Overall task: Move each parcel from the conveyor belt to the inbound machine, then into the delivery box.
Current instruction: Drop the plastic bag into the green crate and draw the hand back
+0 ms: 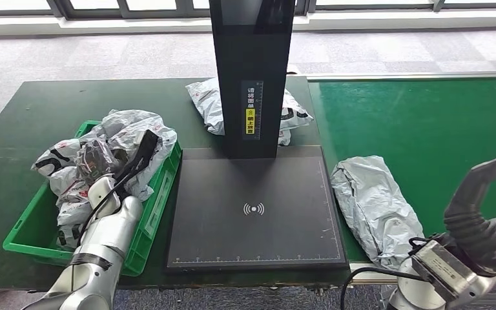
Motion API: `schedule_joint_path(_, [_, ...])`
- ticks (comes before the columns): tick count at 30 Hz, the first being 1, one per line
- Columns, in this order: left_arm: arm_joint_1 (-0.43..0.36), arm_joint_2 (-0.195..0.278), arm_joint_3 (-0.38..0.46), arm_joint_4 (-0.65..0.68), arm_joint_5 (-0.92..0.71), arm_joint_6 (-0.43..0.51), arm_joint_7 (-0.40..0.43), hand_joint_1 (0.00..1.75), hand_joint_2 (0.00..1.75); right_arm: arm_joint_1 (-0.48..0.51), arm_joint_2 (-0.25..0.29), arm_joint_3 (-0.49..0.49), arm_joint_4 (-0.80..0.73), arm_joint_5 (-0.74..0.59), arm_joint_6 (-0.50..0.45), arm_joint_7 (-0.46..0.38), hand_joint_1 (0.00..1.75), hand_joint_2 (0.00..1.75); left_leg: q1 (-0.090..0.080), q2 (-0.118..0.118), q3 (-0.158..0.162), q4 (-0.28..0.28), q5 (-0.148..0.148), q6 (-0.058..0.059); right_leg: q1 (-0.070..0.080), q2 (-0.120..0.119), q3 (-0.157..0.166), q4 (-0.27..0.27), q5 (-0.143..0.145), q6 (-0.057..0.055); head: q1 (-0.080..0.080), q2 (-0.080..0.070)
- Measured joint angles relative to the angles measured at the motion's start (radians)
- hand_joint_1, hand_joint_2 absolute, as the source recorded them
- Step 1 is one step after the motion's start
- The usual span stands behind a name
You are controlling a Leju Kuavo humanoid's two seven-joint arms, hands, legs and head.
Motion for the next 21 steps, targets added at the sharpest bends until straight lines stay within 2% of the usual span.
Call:
schedule_joint_path(6, [-0.015, 0.016, -0.020, 0.085, 0.000, -0.001, 0.006, 1.75, 1.75, -0.001, 0.000, 0.003, 0.000, -0.001, 0.000, 0.000, 0.00, 1.75, 0.000, 0.000, 0.000, 0.000, 0.000, 0.000, 0.000, 0.000, 0.000, 0.000, 0.000, 0.000, 0.000, 0.000])
schedule_joint_path(8, [-0.019, 0.020, -0.023, 0.101, 0.000, -0.002, 0.009, 0.92, 1.75, -0.001, 0.000, 0.004, 0.000, -0.001, 0.000, 0.000, 0.00, 1.75, 0.000, 0.000, 0.000, 0.000, 0.000, 0.000, 0.000, 0.000, 0.000, 0.000, 0.000, 0.000, 0.000, 0.000])
schedule_joint_path(10, [-0.023, 0.023, -0.025, 0.119, 0.000, -0.009, 0.018, 0.04, 0.87, -0.001, 0.000, 0.004, 0.000, 0.000, 0.000, 0.000, 0.00, 1.75, 0.000, 0.000, 0.000, 0.000, 0.000, 0.000, 0.000, 0.000, 0.000, 0.000, 0.000, 0.000, 0.000, 0.000])
schedule_joint_path(12, [-0.026, 0.026, -0.030, 0.137, 0.000, -0.018, 0.033, 0.00, 0.00, -0.001, 0.000, 0.005, 0.000, 0.001, 0.000, 0.000, 0.00, 1.75, 0.000, 0.000, 0.000, 0.000, 0.000, 0.000, 0.000, 0.000, 0.000, 0.000, 0.000, 0.000, 0.000, 0.000])
schedule_joint_path(18, [-0.030, 0.033, -0.039, 0.170, 0.001, -0.022, 0.047, 0.00, 0.00, -0.001, 0.000, 0.005, 0.000, 0.006, 0.000, 0.000, 0.00, 1.75, 0.000, -0.001, 0.000, 0.000, 0.000, 0.000, 0.000, -0.001, 0.001, 0.000, 0.000, 0.000, 0.000, 0.000])
schedule_joint_path(21, [-0.030, 0.034, -0.040, 0.173, 0.012, -0.007, 0.024, 0.00, 0.00, -0.001, 0.000, 0.005, 0.000, 0.007, 0.000, 0.000, 0.00, 1.75, 0.000, -0.001, 0.000, 0.000, 0.000, 0.000, 0.000, -0.001, 0.001, 0.000, 0.000, 0.000, 0.000, 0.000])
